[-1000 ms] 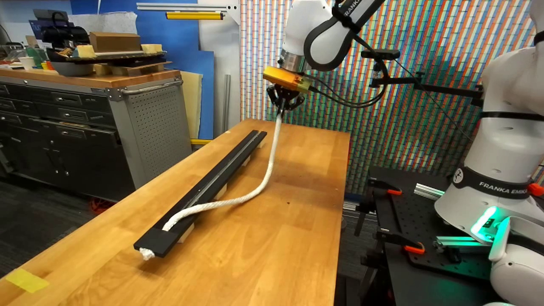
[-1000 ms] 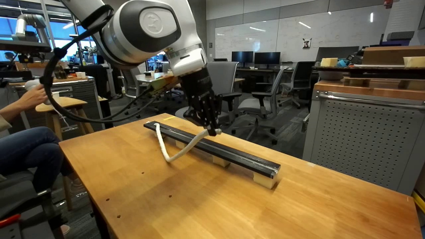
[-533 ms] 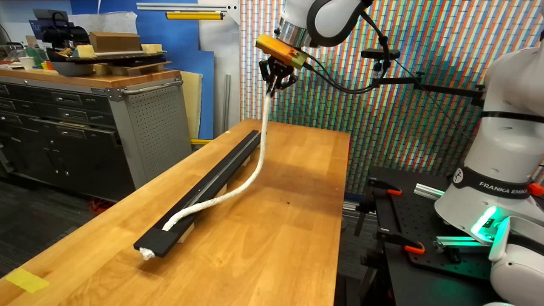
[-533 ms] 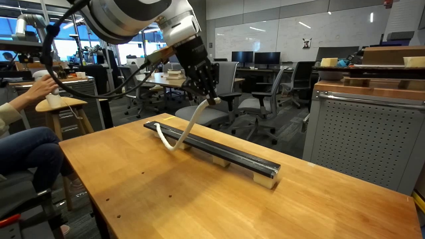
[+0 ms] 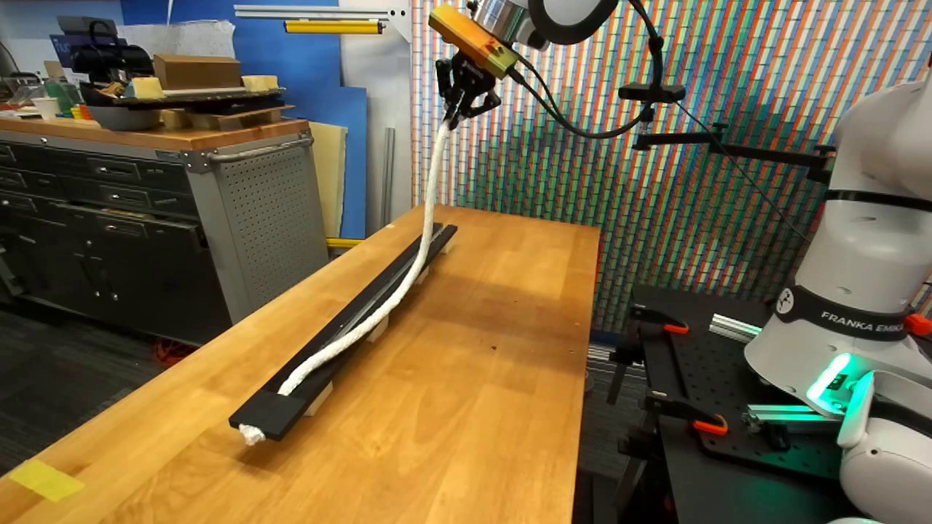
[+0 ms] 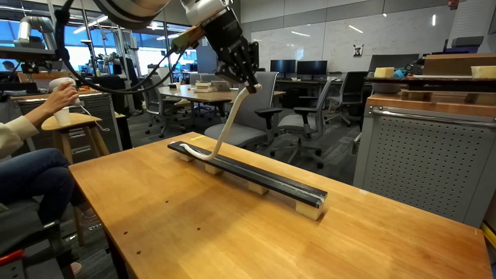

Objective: Lay the white object along the black object and press down on it

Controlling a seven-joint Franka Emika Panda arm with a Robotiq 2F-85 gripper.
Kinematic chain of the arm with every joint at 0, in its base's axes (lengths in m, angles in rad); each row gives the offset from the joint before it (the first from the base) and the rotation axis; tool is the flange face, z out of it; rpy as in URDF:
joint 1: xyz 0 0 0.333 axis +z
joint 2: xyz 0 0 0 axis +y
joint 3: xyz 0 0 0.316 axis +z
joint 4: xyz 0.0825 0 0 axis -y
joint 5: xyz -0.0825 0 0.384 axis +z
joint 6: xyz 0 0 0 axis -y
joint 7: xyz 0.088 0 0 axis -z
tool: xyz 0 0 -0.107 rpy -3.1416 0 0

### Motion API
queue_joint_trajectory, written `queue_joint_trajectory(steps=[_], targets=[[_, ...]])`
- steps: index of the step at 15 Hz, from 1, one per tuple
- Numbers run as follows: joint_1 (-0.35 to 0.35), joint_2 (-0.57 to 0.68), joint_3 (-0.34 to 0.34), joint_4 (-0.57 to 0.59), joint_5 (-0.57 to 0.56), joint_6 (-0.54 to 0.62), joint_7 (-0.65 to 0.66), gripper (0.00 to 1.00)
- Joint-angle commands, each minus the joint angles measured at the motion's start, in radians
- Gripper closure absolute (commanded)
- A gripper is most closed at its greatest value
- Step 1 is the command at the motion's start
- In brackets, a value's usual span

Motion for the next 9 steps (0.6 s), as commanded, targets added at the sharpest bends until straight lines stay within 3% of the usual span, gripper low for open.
queue_joint_trajectory(steps=[1, 9], targets=[[-0.007, 0.0, 0.003, 0.034, -0.024, 0.064, 0.072, 0.97], [0.005, 0.12, 0.001, 0.086, 0.024, 0.178, 0.048, 0.97]])
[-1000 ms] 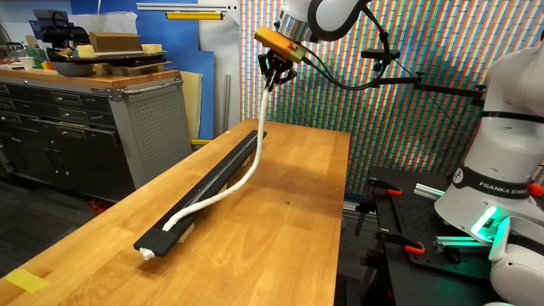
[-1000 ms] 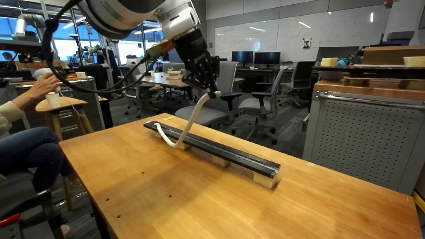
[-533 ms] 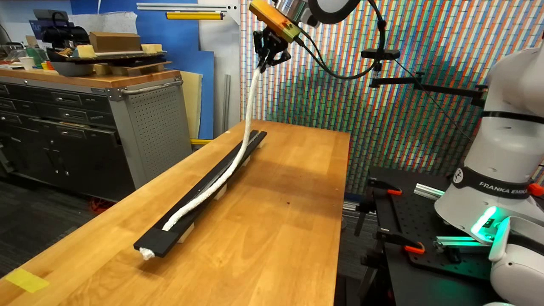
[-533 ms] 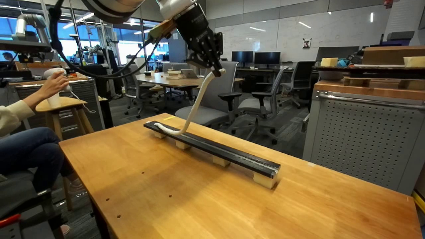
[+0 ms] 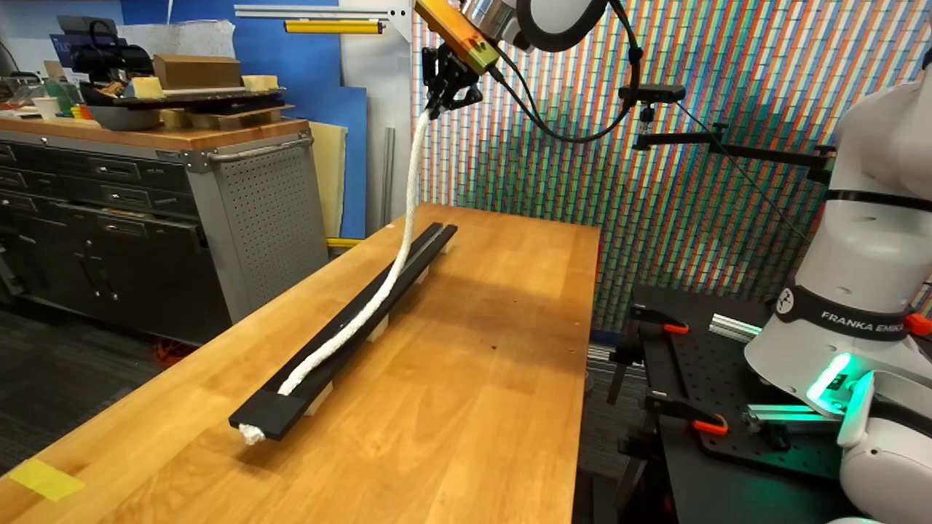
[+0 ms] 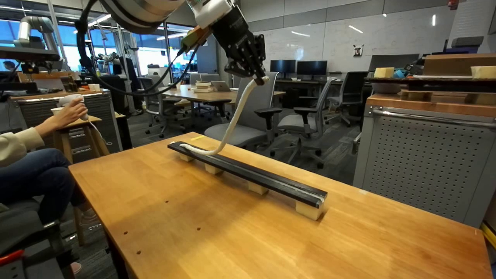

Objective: Lay the white object along the black object and press down on it

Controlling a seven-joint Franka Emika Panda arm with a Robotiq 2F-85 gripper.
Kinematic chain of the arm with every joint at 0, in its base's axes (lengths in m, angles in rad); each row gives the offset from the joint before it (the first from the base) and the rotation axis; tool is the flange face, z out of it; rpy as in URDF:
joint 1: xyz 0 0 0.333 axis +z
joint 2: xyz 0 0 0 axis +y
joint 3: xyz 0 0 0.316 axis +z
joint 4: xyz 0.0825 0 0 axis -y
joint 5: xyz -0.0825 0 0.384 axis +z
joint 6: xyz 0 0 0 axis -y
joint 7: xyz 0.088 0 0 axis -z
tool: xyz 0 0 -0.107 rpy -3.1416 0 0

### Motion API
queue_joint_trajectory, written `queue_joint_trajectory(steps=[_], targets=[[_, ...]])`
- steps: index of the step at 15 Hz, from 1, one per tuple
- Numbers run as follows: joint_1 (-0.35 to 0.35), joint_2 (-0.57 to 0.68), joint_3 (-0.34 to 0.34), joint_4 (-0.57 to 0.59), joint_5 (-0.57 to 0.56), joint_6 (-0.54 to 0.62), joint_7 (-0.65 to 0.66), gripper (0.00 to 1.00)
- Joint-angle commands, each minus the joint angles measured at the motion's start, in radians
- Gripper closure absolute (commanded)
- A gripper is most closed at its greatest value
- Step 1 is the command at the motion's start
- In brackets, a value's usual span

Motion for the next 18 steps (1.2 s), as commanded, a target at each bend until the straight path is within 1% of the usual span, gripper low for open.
queue_joint_trajectory(steps=[1, 4, 8, 12, 18], targets=[[0.002, 0.08, 0.002, 0.054, 0.028, 0.07, 0.001, 0.97], [-0.001, 0.11, 0.004, 0.074, 0.055, 0.11, 0.005, 0.97], [-0.002, 0.136, -0.009, 0.107, 0.049, 0.129, 0.035, 0.97], [0.004, 0.181, -0.028, 0.147, 0.019, 0.099, 0.055, 0.97], [0.014, 0.289, -0.031, 0.192, 0.025, 0.078, 0.048, 0.97]])
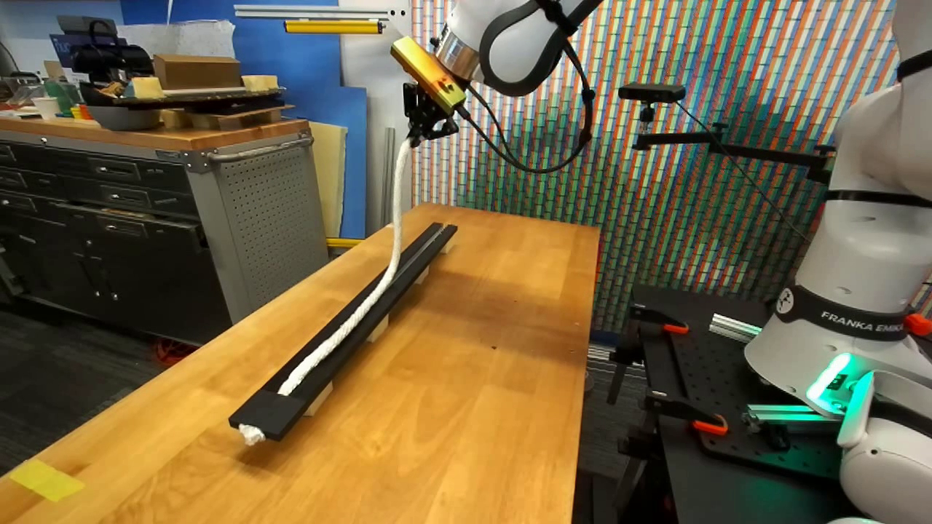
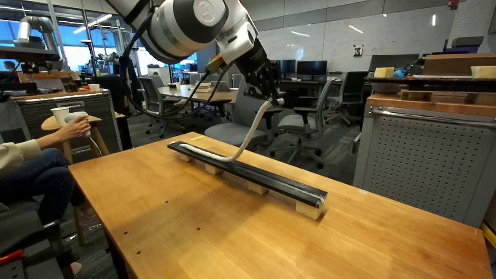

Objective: Lay the white object along the black object and press down on it

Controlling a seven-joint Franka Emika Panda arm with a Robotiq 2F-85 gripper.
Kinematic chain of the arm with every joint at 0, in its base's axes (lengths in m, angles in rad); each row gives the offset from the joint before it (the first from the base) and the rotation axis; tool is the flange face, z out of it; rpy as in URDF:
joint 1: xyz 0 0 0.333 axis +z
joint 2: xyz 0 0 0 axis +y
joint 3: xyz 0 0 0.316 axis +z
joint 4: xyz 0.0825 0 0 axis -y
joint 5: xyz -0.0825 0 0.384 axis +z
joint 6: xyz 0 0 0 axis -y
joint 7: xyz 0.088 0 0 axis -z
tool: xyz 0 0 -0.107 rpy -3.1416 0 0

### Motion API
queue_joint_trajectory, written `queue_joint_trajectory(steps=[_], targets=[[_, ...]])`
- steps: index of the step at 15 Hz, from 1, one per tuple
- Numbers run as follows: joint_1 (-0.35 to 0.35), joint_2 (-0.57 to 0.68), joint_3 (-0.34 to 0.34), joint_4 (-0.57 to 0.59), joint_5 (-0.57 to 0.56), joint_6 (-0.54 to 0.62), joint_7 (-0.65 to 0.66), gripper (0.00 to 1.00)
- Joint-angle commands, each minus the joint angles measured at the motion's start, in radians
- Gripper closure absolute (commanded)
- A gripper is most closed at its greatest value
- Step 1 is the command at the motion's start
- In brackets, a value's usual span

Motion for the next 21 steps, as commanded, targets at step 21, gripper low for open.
queue_joint_trajectory(steps=[21], targets=[[0.12, 0.2, -0.151, 0.189, -0.121, -0.286, 0.054, 0.97]])
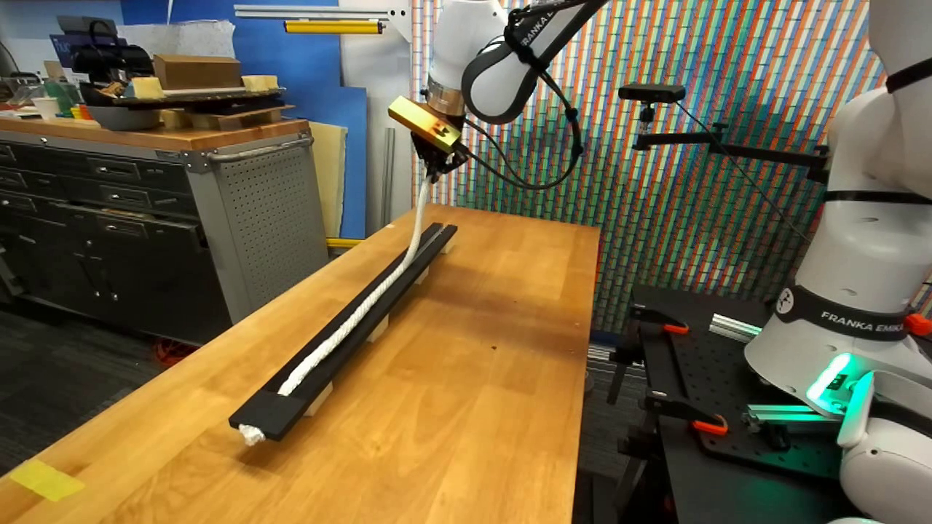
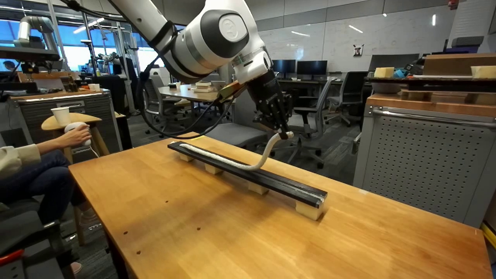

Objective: Lay the white object along the black object and press down on it

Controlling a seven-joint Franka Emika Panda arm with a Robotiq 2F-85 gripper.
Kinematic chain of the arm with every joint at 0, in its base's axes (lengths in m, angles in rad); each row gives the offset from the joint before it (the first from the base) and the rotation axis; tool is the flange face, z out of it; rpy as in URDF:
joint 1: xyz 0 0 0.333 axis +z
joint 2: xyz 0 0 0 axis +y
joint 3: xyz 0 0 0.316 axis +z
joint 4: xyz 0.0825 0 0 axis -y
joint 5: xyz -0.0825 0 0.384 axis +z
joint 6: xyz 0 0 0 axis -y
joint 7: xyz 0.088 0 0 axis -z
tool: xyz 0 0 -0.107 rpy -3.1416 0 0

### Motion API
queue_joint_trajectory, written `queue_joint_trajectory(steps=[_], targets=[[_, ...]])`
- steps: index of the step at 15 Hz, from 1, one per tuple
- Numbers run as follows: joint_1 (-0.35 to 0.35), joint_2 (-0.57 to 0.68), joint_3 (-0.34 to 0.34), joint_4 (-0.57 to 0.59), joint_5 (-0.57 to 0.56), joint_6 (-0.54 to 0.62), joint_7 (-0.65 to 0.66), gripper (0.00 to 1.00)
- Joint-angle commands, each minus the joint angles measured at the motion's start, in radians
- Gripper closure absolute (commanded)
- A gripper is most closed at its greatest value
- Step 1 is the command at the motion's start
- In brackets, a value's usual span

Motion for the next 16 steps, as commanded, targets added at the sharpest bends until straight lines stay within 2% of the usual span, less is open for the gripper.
queue_joint_trajectory(steps=[1, 7, 16], targets=[[0.03, 0.051, -0.021, 0.067, -0.031, -0.052, -0.001, 0.97], [0.04, 0.123, -0.034, 0.137, -0.064, -0.117, 0.01, 0.97], [0.041, 0.25, -0.069, 0.252, -0.08, -0.141, 0.024, 0.97]])
